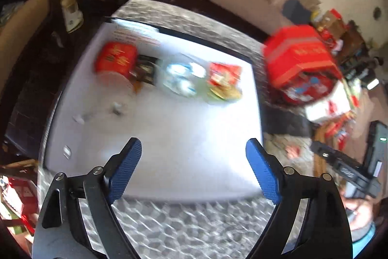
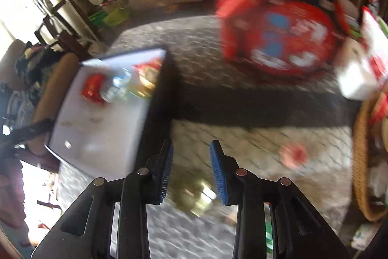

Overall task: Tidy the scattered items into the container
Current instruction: 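Withdraw the right tool from the box back toward the table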

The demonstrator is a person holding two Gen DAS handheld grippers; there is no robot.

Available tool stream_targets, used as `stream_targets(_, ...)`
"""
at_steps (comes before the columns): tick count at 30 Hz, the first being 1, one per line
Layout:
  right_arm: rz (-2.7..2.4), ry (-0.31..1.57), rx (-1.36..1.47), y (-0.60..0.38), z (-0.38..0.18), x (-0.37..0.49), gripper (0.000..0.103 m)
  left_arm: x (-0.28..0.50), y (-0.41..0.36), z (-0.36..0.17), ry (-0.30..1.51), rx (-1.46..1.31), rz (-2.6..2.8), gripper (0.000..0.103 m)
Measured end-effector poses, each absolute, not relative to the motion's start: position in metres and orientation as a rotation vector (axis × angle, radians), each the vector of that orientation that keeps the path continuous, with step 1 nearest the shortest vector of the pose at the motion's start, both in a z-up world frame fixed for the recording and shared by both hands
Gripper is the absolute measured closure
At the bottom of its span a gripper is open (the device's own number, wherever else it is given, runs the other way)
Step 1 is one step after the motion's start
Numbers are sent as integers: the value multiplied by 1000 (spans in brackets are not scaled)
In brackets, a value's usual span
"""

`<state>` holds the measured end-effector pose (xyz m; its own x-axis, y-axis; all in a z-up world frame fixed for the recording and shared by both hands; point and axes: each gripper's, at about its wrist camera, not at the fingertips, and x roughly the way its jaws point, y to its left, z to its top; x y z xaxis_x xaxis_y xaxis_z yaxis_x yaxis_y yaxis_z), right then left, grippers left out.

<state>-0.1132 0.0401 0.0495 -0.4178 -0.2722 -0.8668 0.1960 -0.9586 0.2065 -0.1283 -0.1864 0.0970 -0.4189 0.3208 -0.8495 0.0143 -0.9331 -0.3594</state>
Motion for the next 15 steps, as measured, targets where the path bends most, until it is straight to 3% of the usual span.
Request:
stream_targets(4, -2500, -27, 1551, 96, 33, -76, 70, -97, -119, 96, -362, -1559, 2410, 16)
stream_targets(7, -2570, 101, 1567, 129, 19, -53, 64, -83, -74, 77, -359, -1570, 2343, 16)
stream_targets(15, -2529, -237, 1707, 224, -55, -18, 61, -54, 33, -22, -396, -1736, 2160, 17)
